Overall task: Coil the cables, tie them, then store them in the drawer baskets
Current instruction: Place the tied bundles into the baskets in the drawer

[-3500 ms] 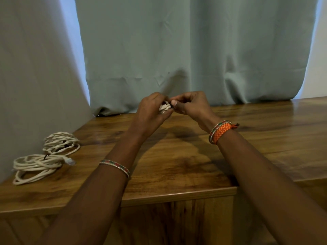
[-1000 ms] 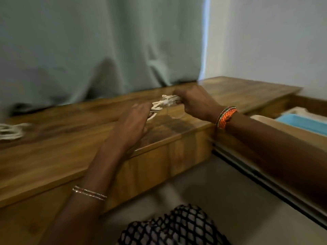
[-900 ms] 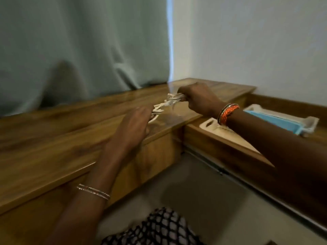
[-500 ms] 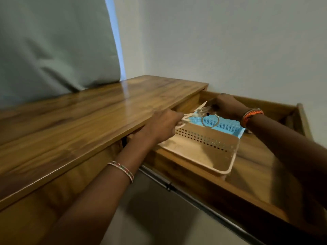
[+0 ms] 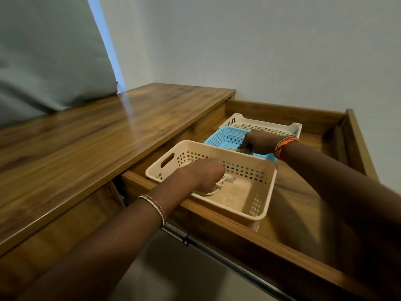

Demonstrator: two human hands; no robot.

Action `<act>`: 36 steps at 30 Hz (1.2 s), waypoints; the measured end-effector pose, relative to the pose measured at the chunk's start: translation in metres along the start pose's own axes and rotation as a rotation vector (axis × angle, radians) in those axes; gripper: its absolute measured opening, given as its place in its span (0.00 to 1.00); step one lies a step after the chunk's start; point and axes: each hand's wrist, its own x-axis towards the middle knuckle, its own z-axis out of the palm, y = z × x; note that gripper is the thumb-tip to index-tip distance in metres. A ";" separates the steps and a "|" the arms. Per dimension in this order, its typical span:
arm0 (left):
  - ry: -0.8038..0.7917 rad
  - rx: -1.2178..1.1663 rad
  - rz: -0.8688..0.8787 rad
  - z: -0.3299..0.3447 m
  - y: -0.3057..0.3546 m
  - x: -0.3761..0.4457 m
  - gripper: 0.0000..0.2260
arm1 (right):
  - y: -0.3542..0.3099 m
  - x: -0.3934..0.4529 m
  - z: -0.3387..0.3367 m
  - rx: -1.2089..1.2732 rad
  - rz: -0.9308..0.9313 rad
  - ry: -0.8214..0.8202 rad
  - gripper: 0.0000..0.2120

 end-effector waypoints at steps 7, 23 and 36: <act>-0.041 -0.021 0.000 0.006 0.006 0.003 0.04 | -0.010 0.006 0.001 -0.134 -0.017 -0.105 0.08; 0.645 -0.461 -0.349 -0.057 -0.060 -0.138 0.11 | -0.168 -0.027 -0.108 0.147 -0.183 0.302 0.17; 0.861 -0.355 -1.298 0.007 -0.146 -0.524 0.12 | -0.576 -0.019 -0.076 0.264 -0.938 0.145 0.19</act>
